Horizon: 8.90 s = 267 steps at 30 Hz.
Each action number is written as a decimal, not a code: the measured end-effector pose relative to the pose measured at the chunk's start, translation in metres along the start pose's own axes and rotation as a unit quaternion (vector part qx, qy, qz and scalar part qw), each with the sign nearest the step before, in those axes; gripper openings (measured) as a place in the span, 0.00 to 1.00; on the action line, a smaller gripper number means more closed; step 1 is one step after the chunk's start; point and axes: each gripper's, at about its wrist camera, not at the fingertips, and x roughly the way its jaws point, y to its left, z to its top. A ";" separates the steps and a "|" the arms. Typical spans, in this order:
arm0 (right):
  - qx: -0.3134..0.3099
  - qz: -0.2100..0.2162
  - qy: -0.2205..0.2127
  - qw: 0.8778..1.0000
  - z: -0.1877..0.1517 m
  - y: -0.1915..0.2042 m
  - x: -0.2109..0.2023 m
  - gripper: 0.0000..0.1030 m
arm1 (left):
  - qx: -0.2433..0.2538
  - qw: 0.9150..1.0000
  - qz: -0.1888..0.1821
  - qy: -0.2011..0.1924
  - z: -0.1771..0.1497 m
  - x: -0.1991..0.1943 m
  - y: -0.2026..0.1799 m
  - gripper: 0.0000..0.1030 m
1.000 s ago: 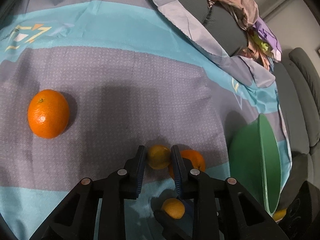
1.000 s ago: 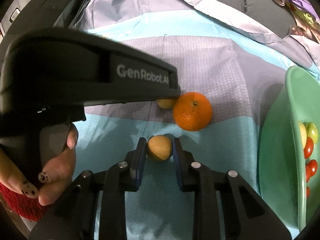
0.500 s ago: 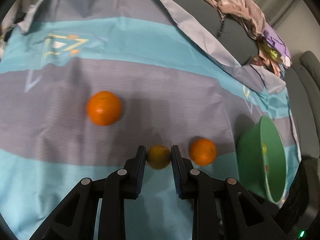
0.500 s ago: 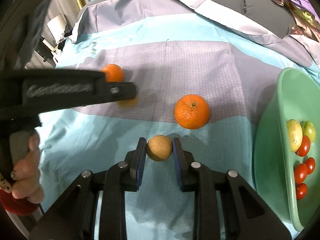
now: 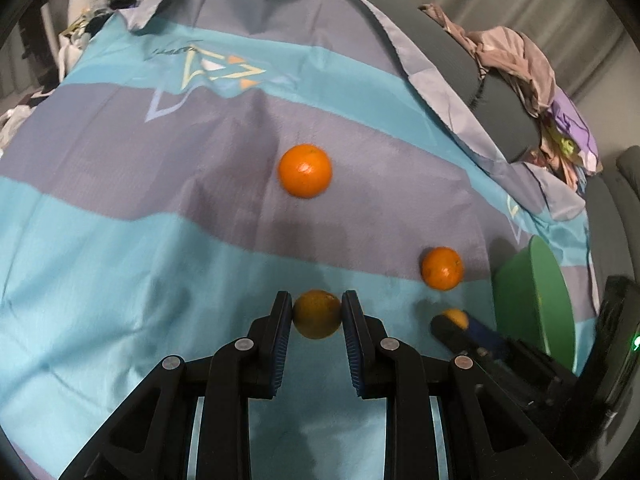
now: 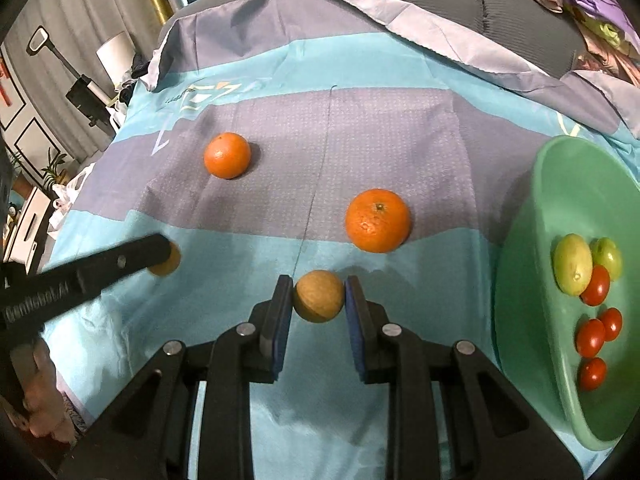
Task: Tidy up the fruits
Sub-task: 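Carry the small yellow fruit and tan fruit over the green bowl, then lower both held fruits into the bowl and open both grippers, then move both grippers toward the oranges on the cloth, then grasp an orange with the left gripper while the right gripper grasps another orange, then carry both held oranges over the green bowl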
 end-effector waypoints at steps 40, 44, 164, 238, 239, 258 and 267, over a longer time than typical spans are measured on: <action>0.043 0.002 -0.097 0.994 0.001 -0.029 -0.087 0.26 | 0.079 0.993 -0.063 -0.060 -0.020 -0.042 -0.062 0.25; 0.054 0.001 -0.111 0.992 0.003 -0.039 -0.098 0.26 | 0.095 0.991 -0.067 -0.063 -0.020 -0.043 -0.078 0.25; 0.089 -0.109 -0.114 0.983 0.014 -0.098 -0.103 0.54 | 0.059 0.995 0.016 -0.073 0.065 -0.023 -0.007 0.48; 0.002 -0.073 -0.055 0.996 0.027 -0.012 -0.045 0.41 | 0.080 0.995 -0.017 -0.055 0.053 -0.011 -0.043 0.45; 0.005 -0.073 -0.057 0.996 0.026 -0.014 -0.048 0.41 | 0.083 0.995 -0.020 -0.057 0.050 -0.014 -0.046 0.44; 0.075 -0.089 -0.109 0.987 0.007 -0.071 -0.105 0.41 | 0.143 0.985 -0.049 -0.082 0.000 -0.034 -0.105 0.45; 0.117 -0.094 -0.134 0.980 0.002 -0.102 -0.130 0.41 | 0.166 0.979 -0.068 -0.092 -0.015 -0.041 -0.142 0.45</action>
